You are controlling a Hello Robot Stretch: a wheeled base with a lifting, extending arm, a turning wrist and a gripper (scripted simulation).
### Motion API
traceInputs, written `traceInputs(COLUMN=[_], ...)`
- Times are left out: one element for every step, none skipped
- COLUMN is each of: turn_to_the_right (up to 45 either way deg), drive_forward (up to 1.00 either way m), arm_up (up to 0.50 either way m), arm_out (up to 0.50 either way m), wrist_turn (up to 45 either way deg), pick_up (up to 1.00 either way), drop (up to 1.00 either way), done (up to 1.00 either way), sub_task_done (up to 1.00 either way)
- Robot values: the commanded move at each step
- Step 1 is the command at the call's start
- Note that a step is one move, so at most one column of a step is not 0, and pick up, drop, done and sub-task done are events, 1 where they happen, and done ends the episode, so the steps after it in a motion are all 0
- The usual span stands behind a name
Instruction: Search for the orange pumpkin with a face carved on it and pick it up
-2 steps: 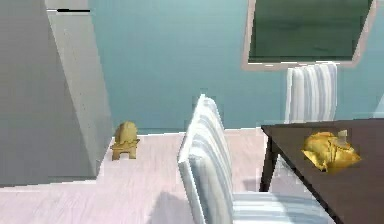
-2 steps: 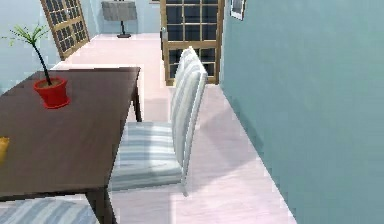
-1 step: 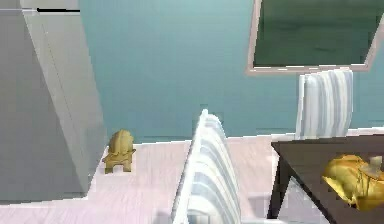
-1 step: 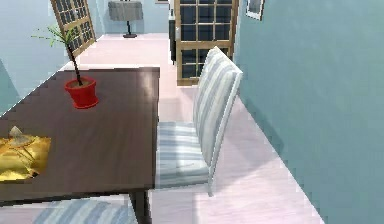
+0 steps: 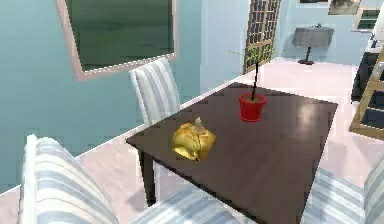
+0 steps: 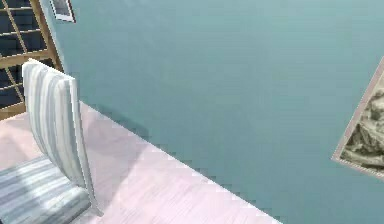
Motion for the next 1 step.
traceInputs(turn_to_the_right=[45.0], drive_forward=[0.00], arm_up=[0.00], arm_out=[0.00], wrist_turn=[0.0], pick_up=[0.00], drop=[0.00], done=[0.00], sub_task_done=[0.00])
